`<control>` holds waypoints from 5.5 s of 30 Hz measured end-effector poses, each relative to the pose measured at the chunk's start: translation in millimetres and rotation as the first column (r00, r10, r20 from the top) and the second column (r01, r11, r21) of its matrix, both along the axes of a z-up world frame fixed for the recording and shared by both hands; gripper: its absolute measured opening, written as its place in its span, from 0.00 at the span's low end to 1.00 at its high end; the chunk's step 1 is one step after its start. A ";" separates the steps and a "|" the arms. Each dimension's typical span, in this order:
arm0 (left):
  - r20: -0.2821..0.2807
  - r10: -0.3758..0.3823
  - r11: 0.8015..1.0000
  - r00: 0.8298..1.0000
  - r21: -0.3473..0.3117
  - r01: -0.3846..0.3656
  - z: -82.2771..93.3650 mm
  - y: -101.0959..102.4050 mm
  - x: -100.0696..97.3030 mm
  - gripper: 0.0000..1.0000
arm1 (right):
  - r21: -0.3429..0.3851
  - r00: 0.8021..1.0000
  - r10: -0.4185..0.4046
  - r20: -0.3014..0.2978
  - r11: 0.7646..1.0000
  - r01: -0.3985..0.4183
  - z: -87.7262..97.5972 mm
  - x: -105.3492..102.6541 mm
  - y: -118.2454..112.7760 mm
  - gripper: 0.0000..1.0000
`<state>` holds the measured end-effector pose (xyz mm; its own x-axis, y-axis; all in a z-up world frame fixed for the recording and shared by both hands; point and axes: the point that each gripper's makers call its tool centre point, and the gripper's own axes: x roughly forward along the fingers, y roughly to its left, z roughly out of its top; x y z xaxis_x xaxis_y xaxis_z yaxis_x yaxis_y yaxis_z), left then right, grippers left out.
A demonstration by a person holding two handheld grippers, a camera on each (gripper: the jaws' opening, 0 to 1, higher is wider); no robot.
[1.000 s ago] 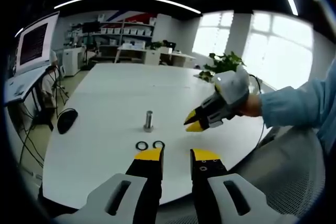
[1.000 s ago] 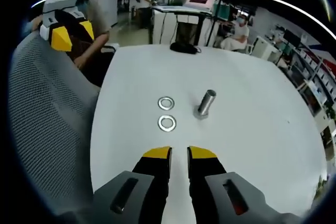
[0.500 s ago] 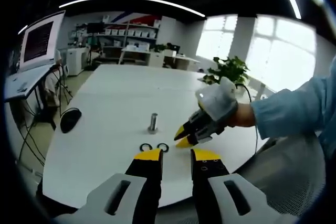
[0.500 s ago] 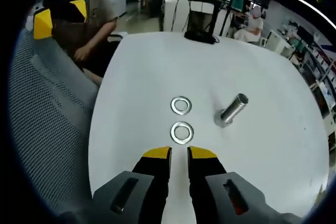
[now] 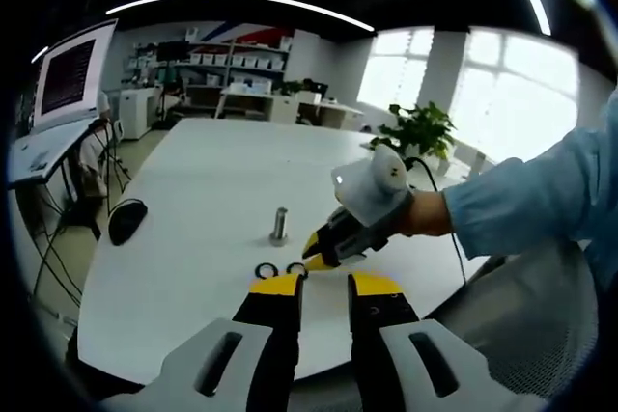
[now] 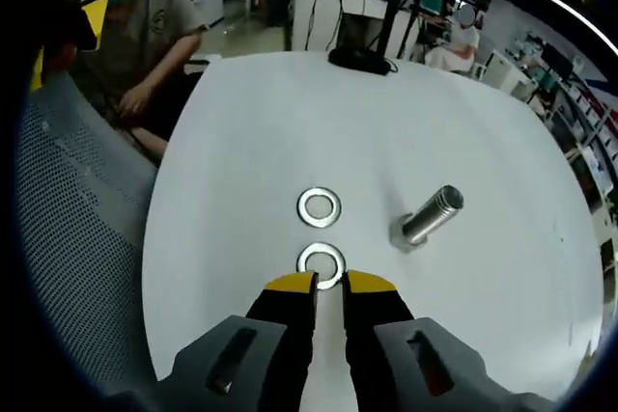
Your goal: Place the washer onto the threaded stud by aligning its center hole with the stud, sliding it down to the base, and recovering from edge contact or off-axis alignment until the washer reaches the visible bottom stop.
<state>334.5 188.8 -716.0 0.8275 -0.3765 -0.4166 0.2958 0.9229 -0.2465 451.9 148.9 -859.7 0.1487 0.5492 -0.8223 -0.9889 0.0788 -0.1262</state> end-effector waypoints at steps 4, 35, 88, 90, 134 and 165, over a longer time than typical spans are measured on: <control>0.005 -0.003 1.000 1.000 -0.001 0.003 1.1 -0.3 0.5 0.17 | -0.010 1.000 0.001 -0.005 1.000 -0.001 -1.4 3.5 -2.3 0.08; -0.016 -0.012 1.000 1.000 -0.003 0.012 -1.6 -1.3 -0.3 0.16 | 0.017 0.995 -0.072 -0.065 0.997 0.073 -14.2 5.2 8.9 0.08; -0.013 -0.020 1.000 1.000 -0.003 0.020 -1.5 -2.7 -0.8 0.16 | 0.435 0.850 -0.464 -0.248 0.731 0.526 72.2 66.4 10.3 0.06; -0.011 -0.020 1.000 1.000 -0.003 0.020 -1.3 -2.7 -0.7 0.16 | 0.437 0.820 -0.481 -0.310 0.694 0.572 71.0 67.1 8.9 0.06; -0.013 -0.029 1.000 0.999 -0.007 0.029 -1.1 -4.0 -1.2 0.16 | 0.182 0.360 -0.579 -0.731 0.343 0.921 47.4 73.6 0.8 0.06; -0.019 -0.036 0.999 0.999 -0.009 0.036 -2.1 -5.3 -1.8 0.16 | 0.295 0.473 -0.509 -0.719 0.393 0.871 71.5 81.8 20.1 0.03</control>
